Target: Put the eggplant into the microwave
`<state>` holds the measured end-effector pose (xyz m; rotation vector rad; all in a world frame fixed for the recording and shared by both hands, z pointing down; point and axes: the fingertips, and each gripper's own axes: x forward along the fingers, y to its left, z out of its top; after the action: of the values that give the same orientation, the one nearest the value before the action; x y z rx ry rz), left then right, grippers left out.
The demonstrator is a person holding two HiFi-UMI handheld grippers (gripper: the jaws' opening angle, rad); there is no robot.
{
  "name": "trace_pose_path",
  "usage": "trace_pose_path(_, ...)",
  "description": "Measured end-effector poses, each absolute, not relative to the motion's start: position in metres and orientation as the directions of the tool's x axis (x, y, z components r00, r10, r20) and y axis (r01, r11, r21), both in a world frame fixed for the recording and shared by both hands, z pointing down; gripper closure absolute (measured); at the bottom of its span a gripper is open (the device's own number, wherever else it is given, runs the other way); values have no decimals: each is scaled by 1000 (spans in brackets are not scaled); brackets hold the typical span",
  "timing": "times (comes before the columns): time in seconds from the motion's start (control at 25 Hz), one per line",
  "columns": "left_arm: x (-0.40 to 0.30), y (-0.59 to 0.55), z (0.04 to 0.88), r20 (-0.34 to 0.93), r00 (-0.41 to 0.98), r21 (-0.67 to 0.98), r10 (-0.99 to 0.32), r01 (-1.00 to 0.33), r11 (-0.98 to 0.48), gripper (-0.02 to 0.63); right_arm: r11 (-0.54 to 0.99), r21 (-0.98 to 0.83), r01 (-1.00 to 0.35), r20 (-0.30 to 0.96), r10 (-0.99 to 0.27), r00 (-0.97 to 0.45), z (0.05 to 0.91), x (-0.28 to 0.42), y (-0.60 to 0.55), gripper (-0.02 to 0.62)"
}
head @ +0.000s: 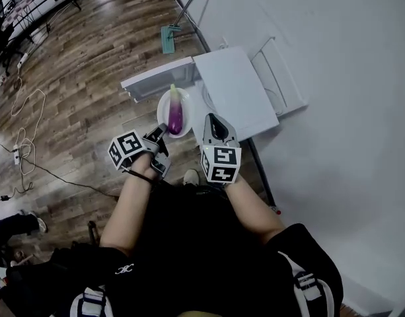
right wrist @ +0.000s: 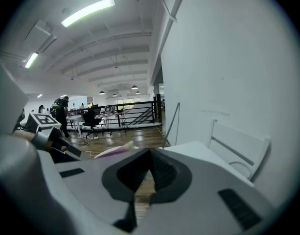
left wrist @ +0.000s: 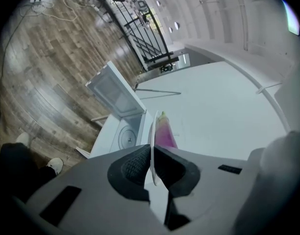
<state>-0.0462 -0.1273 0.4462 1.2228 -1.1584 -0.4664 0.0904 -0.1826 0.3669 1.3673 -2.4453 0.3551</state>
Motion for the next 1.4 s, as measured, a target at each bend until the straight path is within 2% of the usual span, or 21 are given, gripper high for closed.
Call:
trace_pose_path(0.44,-60,-214,574,498,522,864,-693,-371,341,588,455,-58,-889,492,-762,-422,466,67,-249,581)
trace_pose_path(0.72,-56,-274,642,456,651,885,-607,-404,231,588,337,-33,-941,548,-781,-299,512,60,-272,581)
trace_pose_path(0.96,-46,-325,700,395,755,914,-523,-380,143,588,265,19,-964,583,-786,-204,544,47,-283,582)
trace_pose_path(1.2,-17,-372,770,352,813,931,-463,-355,84,588,160,30,-987,621,-776,-107,583,50,-286,581)
trace_pose_path(1.4,4,-393,811,332,850,939,-409,-338,61,588,135,46,-990,645,-760,-74,614,42,-283,581)
